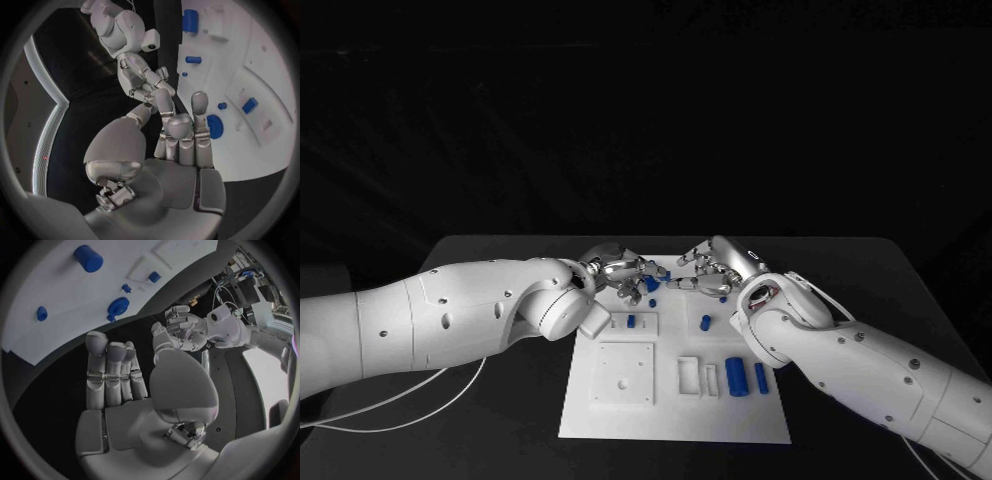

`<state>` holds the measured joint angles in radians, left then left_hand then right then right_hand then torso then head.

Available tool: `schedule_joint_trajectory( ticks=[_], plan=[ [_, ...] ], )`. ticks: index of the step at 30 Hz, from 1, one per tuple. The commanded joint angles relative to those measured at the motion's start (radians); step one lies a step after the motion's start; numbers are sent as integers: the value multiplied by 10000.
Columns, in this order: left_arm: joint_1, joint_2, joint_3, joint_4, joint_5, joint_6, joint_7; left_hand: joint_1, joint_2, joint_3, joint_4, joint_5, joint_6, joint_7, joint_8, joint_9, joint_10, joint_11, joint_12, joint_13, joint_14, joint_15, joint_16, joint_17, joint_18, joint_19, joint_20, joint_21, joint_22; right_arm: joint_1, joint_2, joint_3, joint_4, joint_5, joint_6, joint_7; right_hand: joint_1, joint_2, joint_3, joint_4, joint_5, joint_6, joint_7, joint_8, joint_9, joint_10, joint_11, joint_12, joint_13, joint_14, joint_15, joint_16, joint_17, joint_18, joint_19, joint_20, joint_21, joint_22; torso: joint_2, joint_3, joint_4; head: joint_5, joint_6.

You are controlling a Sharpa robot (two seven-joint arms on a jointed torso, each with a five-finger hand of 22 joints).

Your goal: Assemble the parts on the task board

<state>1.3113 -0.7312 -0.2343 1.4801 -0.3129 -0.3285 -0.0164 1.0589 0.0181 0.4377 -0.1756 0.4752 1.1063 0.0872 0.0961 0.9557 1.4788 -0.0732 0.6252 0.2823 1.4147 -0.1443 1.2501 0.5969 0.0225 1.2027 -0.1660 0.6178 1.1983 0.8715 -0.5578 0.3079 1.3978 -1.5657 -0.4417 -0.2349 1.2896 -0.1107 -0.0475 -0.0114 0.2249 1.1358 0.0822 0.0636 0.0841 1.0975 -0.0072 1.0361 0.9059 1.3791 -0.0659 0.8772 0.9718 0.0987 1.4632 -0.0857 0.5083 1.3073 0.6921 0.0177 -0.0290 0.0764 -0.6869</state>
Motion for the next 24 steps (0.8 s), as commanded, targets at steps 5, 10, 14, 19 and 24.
schedule_joint_trajectory(
  ticks=[5, 10, 14, 19, 24],
  plan=[
    [-6, 14, -1, 22, -71, 138, -54, 74, 80, 95, -59, 31, 1110, -1066, 227, 18, 361, -195, -9, -9, 1, -48, -31, -9, -54, 60, -2, -62, -11, 7, -6, 15, -29, 140, -50, -124, -91, -29, -18, 101, 71, 48, -31, 1, 11, 49, 16, 12, -10, 66, -22, 18, 13, 14, 134, -9, 15, 544, -6, 6, 4, -1, 1],
    [-6, 14, -1, 15, -72, 138, -55, 74, 80, 95, -59, 31, 1110, -1066, 227, 18, 361, -195, -9, -9, 1, -48, -31, -9, -54, 60, -2, -62, -11, 7, -27, 19, -47, 145, 2, -146, -80, -34, -8, 110, 70, 46, -32, 0, 11, 52, 15, 15, -7, 69, -22, 18, 14, 13, 136, -9, 24, 546, 3, 4, -7, -1, 1],
    [-5, -2, 0, -35, -85, 107, -39, 77, 80, 97, -51, 34, 1088, -1069, 269, 19, 361, -197, -9, -5, 6, -48, -32, -7, -55, 70, -3, -66, -10, 7, -123, 21, -29, 143, 217, -166, -39, -43, 3, 97, 74, 24, -24, -4, 7, 18, 22, -13, -33, 45, -18, -17, -6, 16, 120, -5, -40, 533, -3, -3, -3, 2, 1],
    [-2, -61, 3, -199, -291, 114, -130, 76, 77, 96, -51, 35, 1089, -1069, 272, 19, 362, -196, -9, -5, 5, -49, -31, 1, -53, 70, -3, -67, -10, 6, -383, 22, 6, 123, 343, -189, 36, -21, 53, 27, 124, 17, -16, 0, 4, -18, 28, -40, -58, 16, -10, -66, -40, 19, 97, 3, -107, 522, -11, -2, -2, 41, 7],
    [17, -193, 8, -389, -957, 315, -637, 73, 65, 94, -42, 5, 1087, -1074, 294, 31, 356, -203, -70, -21, -25, -42, -94, -100, -65, 37, 2, -83, -12, 5, -905, 131, 118, 471, 270, -115, 23, -20, 85, -19, 212, 38, -20, 0, 2, -34, 25, -69, -95, 3, -10, -120, -83, 25, 85, 4, -187, 506, -25, -9, -17, 81, 5]
  ],
)
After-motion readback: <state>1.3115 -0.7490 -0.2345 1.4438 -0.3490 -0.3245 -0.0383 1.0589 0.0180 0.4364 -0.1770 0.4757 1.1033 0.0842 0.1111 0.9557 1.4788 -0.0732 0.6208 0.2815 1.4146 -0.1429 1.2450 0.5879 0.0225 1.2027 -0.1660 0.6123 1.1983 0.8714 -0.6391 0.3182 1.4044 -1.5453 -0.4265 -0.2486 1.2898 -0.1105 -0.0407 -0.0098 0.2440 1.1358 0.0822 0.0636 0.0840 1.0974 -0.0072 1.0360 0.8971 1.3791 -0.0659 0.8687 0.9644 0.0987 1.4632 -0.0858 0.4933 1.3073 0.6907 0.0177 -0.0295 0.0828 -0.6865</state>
